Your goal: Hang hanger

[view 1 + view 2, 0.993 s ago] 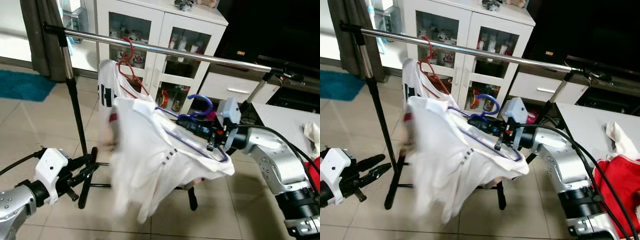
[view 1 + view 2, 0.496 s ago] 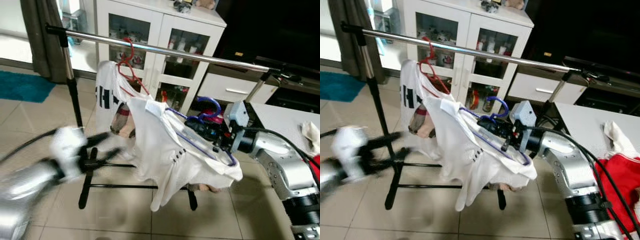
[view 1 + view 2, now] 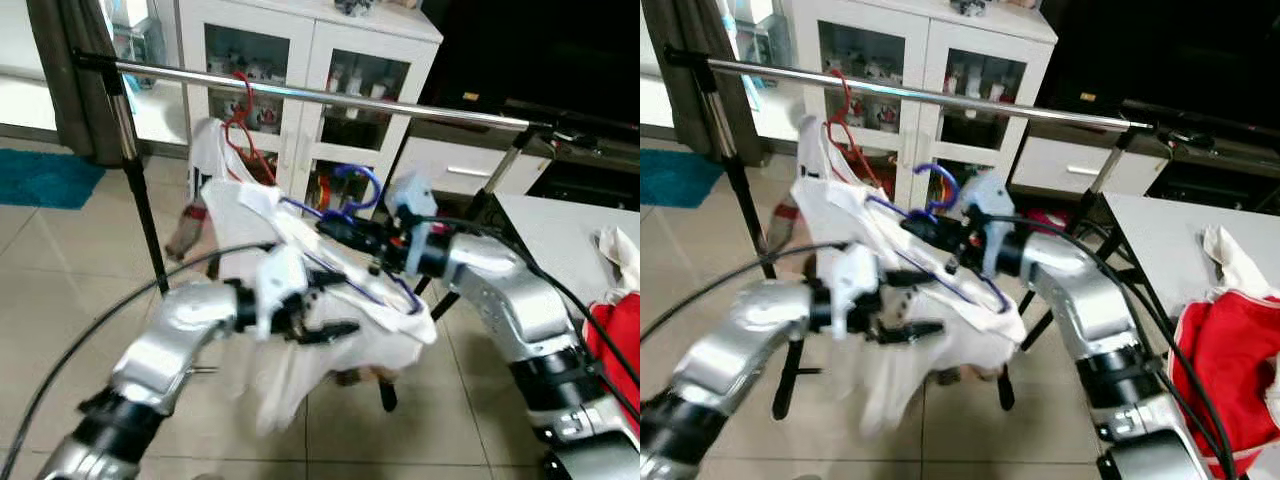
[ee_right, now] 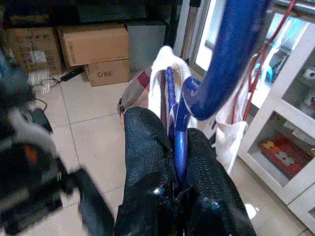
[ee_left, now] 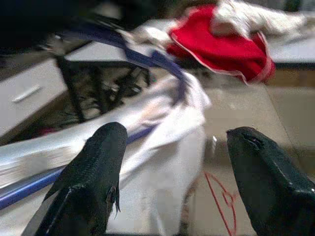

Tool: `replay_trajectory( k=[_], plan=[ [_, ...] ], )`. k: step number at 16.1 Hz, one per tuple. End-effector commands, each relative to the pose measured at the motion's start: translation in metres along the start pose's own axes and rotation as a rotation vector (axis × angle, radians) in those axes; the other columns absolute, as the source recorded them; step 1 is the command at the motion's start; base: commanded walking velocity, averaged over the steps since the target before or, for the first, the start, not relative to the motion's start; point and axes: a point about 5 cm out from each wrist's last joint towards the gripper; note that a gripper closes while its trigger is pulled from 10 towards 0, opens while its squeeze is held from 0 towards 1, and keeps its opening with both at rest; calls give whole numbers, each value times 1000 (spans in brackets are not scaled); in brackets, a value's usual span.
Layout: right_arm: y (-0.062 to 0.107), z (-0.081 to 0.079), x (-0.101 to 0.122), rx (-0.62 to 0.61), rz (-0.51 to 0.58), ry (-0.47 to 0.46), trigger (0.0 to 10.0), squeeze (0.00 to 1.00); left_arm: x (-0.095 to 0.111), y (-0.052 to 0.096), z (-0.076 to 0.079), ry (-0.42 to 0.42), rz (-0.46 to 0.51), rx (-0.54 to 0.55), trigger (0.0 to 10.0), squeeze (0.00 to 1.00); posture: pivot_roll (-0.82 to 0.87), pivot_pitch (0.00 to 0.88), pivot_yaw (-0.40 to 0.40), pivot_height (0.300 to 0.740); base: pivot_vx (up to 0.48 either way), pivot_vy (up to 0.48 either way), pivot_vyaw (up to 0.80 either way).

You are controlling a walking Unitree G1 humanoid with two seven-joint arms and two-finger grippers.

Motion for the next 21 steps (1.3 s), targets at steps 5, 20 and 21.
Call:
replay_trajectory(
  k=[5, 20, 21],
  plan=[
    [-8, 0, 10, -12, 18, -9, 10000, 0, 3, -25, 8, -66, -5, -124, 10000, 0, -113, 0, -96, 740, 0, 0, 0],
    [-8, 0, 10, -12, 18, -9, 10000, 0, 3, -25, 8, -66, -5, -124, 10000, 0, -113, 0, -96, 740, 0, 0, 0],
    [-10, -2, 17, -7, 47, -30, 10000, 0, -2, -35, 0, -138, -5, -72, 0, 0, -144, 0, -97, 740, 0, 0, 0]
  ],
)
Point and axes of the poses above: a point about 5 cm out from each wrist's last joint towards the gripper, its own y axis pointing back from the gripper into the wrist, its own x axis along the axis of the wrist's last joint, z = x × y, and after that the axes turned 3 degrees about y, right-handed
